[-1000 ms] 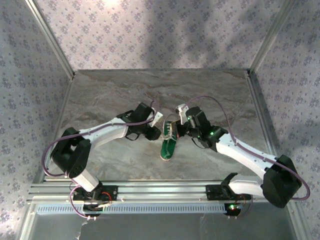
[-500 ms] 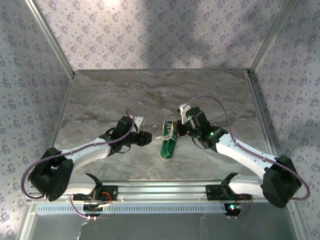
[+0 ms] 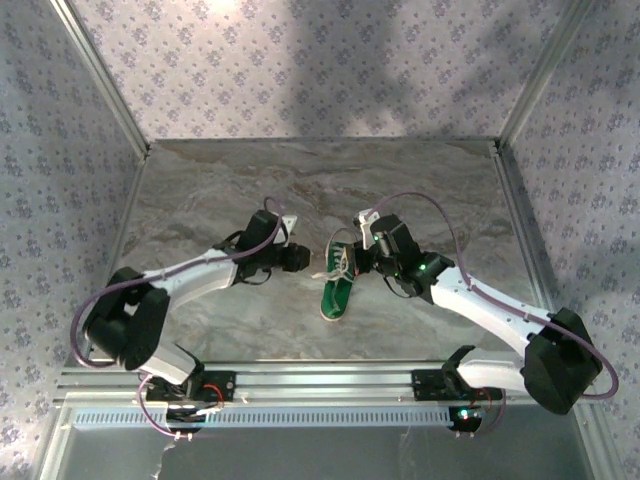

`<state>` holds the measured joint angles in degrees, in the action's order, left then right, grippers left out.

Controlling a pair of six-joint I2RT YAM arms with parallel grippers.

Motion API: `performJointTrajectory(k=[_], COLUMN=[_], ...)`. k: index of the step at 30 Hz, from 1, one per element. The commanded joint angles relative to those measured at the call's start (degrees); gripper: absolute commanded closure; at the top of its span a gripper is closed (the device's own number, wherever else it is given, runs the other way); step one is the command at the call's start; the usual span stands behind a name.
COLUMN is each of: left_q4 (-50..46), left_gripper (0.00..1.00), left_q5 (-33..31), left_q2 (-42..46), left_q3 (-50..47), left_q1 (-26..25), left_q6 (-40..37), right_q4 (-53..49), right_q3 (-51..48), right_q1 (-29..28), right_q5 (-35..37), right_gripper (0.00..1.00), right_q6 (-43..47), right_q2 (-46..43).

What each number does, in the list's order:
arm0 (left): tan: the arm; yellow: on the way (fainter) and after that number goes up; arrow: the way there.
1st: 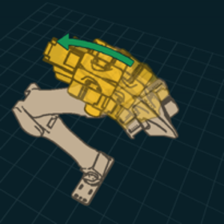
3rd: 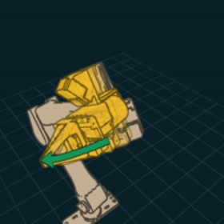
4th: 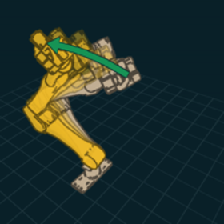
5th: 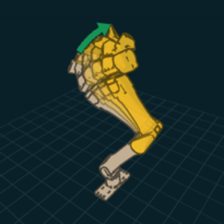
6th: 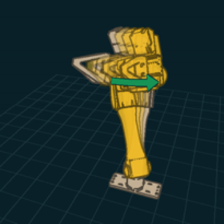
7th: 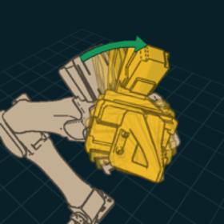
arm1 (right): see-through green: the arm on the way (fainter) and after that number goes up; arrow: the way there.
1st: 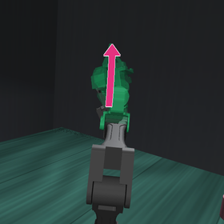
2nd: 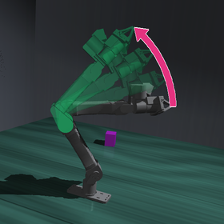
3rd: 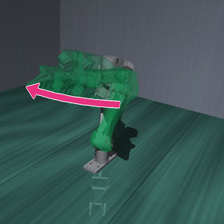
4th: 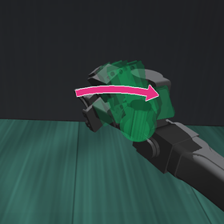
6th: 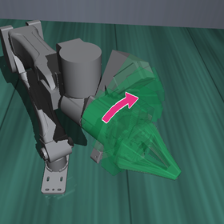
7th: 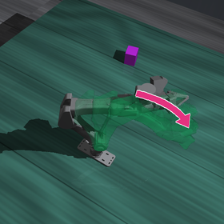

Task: Tie the shoes

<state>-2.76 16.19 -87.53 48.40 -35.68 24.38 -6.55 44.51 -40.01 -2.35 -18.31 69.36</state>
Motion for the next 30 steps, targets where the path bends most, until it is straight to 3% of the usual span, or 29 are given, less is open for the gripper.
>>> performJointTrajectory(k=[1,11,20,30], left_q4=[-7.67,-11.77,-13.10,-13.32], left_gripper=[0.68,0.65,0.63,0.62], left_q5=[5.99,12.55,14.11,15.41], left_q2=[-3.57,-6.07,-8.09,-9.59], left_q3=[4.68,8.20,9.51,9.96], left_q1=[0.07,-1.27,-2.64,-3.25], left_q6=[-6.82,-12.19,-13.65,-14.53], right_q4=[-2.47,-2.38,-1.94,-1.98], right_q3=[0.58,0.23,-0.52,-0.83], right_q1=[0.07,0.36,4.40,5.20], right_q5=[-0.33,-0.75,-7.51,-8.08], right_gripper=[1.00,1.00,1.00,1.00], right_q6=[1.09,1.36,-2.08,-2.42], right_q2=[-1.50,-1.91,-1.34,-1.39])
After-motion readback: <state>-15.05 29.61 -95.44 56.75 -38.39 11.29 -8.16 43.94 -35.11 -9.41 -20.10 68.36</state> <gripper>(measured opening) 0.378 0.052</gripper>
